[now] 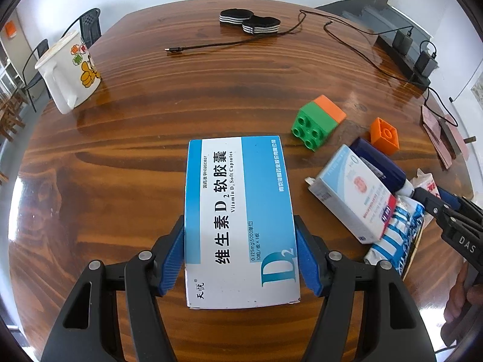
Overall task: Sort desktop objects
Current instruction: 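Grasp the bagged white bandage roll with the right gripper, then carry the bandage roll into the bowl with the right gripper while the left carries the box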
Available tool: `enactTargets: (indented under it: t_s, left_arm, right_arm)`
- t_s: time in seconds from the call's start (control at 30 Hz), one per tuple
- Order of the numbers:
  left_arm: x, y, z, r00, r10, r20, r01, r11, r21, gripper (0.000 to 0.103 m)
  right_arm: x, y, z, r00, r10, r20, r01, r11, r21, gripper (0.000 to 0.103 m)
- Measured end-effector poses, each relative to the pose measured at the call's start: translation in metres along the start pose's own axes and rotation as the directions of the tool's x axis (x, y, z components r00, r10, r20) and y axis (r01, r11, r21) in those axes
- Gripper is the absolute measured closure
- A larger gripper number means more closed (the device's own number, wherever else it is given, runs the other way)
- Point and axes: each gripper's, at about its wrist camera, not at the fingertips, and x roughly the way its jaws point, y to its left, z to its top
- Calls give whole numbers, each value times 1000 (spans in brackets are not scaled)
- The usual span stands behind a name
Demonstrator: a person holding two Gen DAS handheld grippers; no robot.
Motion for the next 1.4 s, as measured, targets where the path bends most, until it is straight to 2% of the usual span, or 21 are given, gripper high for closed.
enactTargets:
  t_s: [0.1, 0.23, 0.8, 1.07, 1.4]
  left_arm:
    - [-3, -4, -2, 1000, 1, 2, -1, 1000, 6, 35]
    - [-14, -9, -6, 1000, 2, 17, -2, 1000, 9, 35]
    - [-60, -51, -32, 997, -18, 77, 16, 1000, 27, 35]
    - [-69, -96, -43, 996, -40, 81, 33, 995, 89, 35]
    - [-77, -154, -52, 991, -101, 83, 86, 983, 164, 35]
  right_arm:
    - [-3, 0, -3, 1000, 7, -4, -7, 1000, 4, 58]
    - [-16, -4, -10, 1000, 24, 7, -24, 999, 25, 60]
    - [-74, -28, -42, 996, 61, 64, -65, 995, 75, 61]
    - [-96, -59, -65, 995, 47, 84, -58, 990, 128, 61]
    - [-127, -113, -90, 993, -12, 116, -14, 976, 215, 61]
